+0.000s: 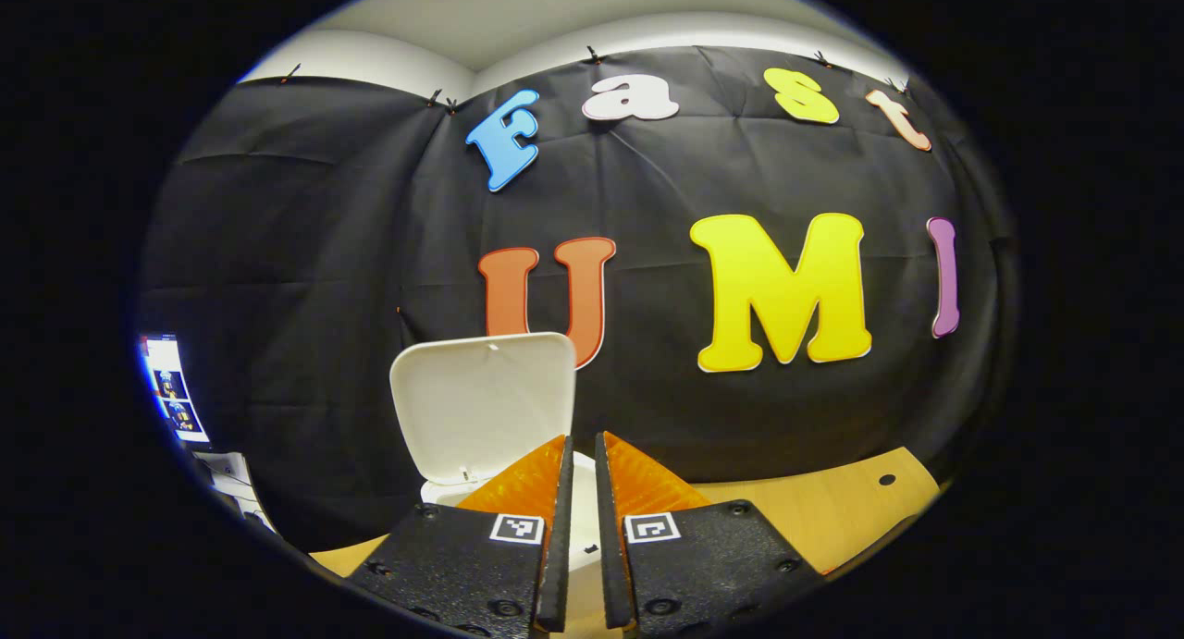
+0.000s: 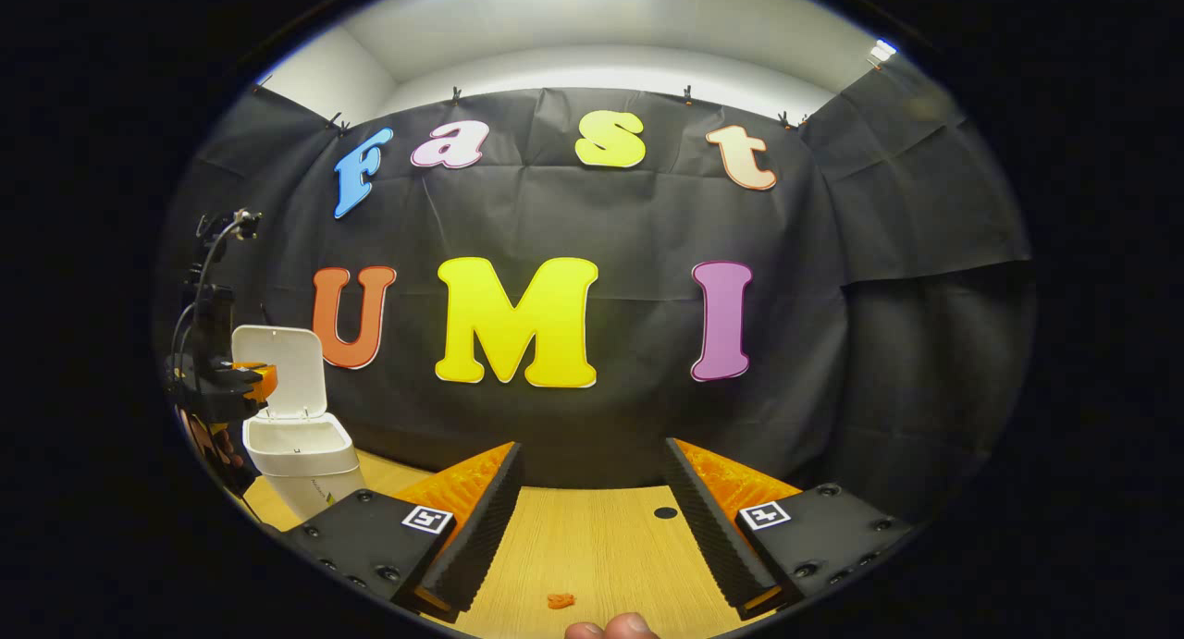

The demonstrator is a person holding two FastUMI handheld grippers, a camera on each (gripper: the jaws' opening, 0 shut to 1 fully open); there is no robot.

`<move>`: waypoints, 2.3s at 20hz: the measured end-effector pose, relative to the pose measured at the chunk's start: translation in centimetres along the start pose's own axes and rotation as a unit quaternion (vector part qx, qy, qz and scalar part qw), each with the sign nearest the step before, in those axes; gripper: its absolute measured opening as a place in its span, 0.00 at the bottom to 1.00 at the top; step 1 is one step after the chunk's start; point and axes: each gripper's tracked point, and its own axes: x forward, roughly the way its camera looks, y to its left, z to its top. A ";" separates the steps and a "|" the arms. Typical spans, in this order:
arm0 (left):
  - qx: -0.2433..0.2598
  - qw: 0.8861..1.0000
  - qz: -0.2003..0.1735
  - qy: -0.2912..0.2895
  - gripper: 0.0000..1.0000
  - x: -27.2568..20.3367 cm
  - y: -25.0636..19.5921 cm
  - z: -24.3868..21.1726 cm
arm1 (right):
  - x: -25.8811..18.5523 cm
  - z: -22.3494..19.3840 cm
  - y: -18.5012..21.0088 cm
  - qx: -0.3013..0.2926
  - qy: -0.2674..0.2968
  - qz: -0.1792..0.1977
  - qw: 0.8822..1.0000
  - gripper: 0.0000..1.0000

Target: Press the lid of the desktop garbage bin to open it, pick up the crumpled paper on the desktop and throw it into the bin, then pick up the pop can on the desktop and drop it into the bin, and finally close the garbage bin lid.

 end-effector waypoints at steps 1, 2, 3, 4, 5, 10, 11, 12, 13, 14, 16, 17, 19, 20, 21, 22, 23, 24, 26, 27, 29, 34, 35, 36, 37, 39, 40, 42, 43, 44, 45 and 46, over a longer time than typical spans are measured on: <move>-0.004 1.000 -0.016 -0.002 0.24 -0.7 -0.8 0.2 | 0.0 -0.2 0.0 0.000 0.002 0.002 1.000 0.96; -0.003 1.000 -0.028 -0.007 0.31 -1.6 -1.4 0.6 | -0.1 -0.5 -0.2 -0.002 0.003 0.004 1.000 0.96; 0.003 0.999 -0.034 -0.013 0.37 -2.4 -1.7 0.9 | -0.1 -1.0 -0.3 -0.004 0.005 0.009 1.000 0.96; 0.009 0.999 -0.039 -0.022 0.49 -3.1 -2.0 1.1 | 0.0 -1.7 -0.6 -0.005 0.010 0.011 1.000 0.96; 0.012 0.998 -0.049 -0.029 0.56 -3.9 -2.6 1.3 | 0.0 -2.5 -1.1 -0.006 0.017 0.009 1.000 0.93; 0.002 0.992 -0.119 -0.033 0.70 -7.3 -7.0 -0.1 | -0.2 -5.2 -3.1 -0.021 0.039 0.003 0.999 0.96; -0.005 0.991 -0.134 -0.030 0.77 -7.9 -7.9 -0.6 | -0.2 -5.8 -3.2 -0.025 0.043 0.007 0.999 0.96; -0.011 0.989 -0.146 -0.026 0.72 -8.4 -8.5 -0.9 | -0.2 -6.6 -3.4 -0.029 0.051 0.010 0.998 0.96; -0.013 0.988 -0.154 -0.022 0.77 -8.9 -9.0 -1.2 | -0.2 -7.5 -3.5 -0.031 0.062 0.013 0.998 0.94; -0.014 0.987 -0.161 -0.020 0.82 -9.3 -9.3 -1.4 | -0.3 -8.5 -3.8 -0.032 0.073 0.014 0.997 0.94; -0.010 0.986 -0.167 -0.018 0.93 -9.9 -9.6 -1.7 | -0.6 -10.0 -4.0 -0.027 0.093 0.016 0.995 0.96; -0.009 0.986 -0.169 -0.015 0.96 -10.0 -9.6 -2.0 | -0.7 -10.7 -3.9 -0.023 0.100 0.021 0.994 0.96; -0.012 0.984 -0.179 0.002 0.98 -10.3 -10.1 -3.2 | -0.7 -12.4 -3.3 -0.012 0.114 0.043 0.993 0.96; -0.013 0.983 -0.181 0.010 0.98 -10.3 -9.9 -3.6 | -0.7 -13.6 -3.1 -0.009 0.126 0.053 0.991 0.96; -0.014 0.983 -0.180 0.017 0.98 -10.5 -9.8 -3.9 | -0.5 -14.9 -3.1 -0.009 0.139 0.059 0.989 0.96; -0.014 0.984 -0.178 0.024 0.99 -10.5 -9.6 -4.3 | -0.5 -16.3 -3.2 -0.012 0.153 0.063 0.986 0.96; -0.013 0.984 -0.174 0.029 0.99 -10.8 -9.4 -4.6 | -0.4 -17.6 -3.3 -0.017 0.165 0.064 0.984 0.96; -0.011 0.985 -0.171 0.032 0.98 -11.0 -9.2 -4.5 | -0.3 -19.0 -3.2 -0.019 0.180 0.069 0.981 0.96; -0.007 0.985 -0.169 0.037 0.99 -11.6 -9.0 -4.6 | -0.2 -22.1 -2.6 -0.019 0.212 0.086 0.973 0.96; -0.001 0.984 -0.171 0.042 0.98 -12.1 -9.1 -4.8 | -0.1 -23.5 -2.2 -0.020 0.228 0.096 0.969 0.96; 0.010 0.984 -0.173 0.050 0.98 -12.6 -9.1 -4.9 | 0.1 -26.0 -1.5 -0.022 0.254 0.111 0.961 0.96; 0.010 0.986 -0.150 0.070 0.99 -14.0 -7.6 -5.7 | 1.2 -30.5 0.1 -0.016 0.303 0.128 0.944 0.96; 0.008 0.987 -0.144 0.076 0.98 -14.1 -7.3 -6.1 | 1.6 -31.2 0.3 -0.018 0.309 0.131 0.942 0.94; 0.006 0.987 -0.136 0.085 0.98 -14.4 -6.9 -6.6 | 2.0 -31.9 0.6 -0.022 0.314 0.132 0.940 0.96; 0.004 0.987 -0.130 0.093 0.98 -14.5 -6.7 -7.0 | 2.5 -32.5 0.9 -0.026 0.319 0.133 0.938 0.96; 0.000 0.987 -0.124 0.105 0.99 -14.8 -6.4 -7.6 | 3.2 -34.0 1.5 -0.032 0.333 0.137 0.933 0.96; 0.002 0.987 -0.121 0.106 0.98 -14.9 -6.1 -7.5 | 3.5 -34.7 1.7 -0.034 0.341 0.138 0.929 0.94; 0.006 0.988 -0.111 0.106 0.99 -14.9 -5.3 -7.4 | 4.2 -35.9 2.1 -0.039 0.354 0.136 0.925 0.94; 0.006 0.988 -0.107 0.107 0.99 -14.9 -5.0 -7.5 | 4.5 -36.4 2.2 -0.043 0.359 0.135 0.922 0.94; 0.005 0.989 -0.104 0.109 0.99 -14.9 -4.8 -7.6 | 4.7 -37.0 2.4 -0.046 0.365 0.134 0.920 0.94; 0.006 0.989 -0.099 0.111 0.99 -14.8 -4.4 -7.9 | 4.9 -37.5 2.6 -0.049 0.371 0.134 0.917 0.97; 0.008 0.989 -0.094 0.112 0.99 -14.8 -4.1 -7.9 | 5.2 -38.3 2.8 -0.052 0.381 0.133 0.914 0.97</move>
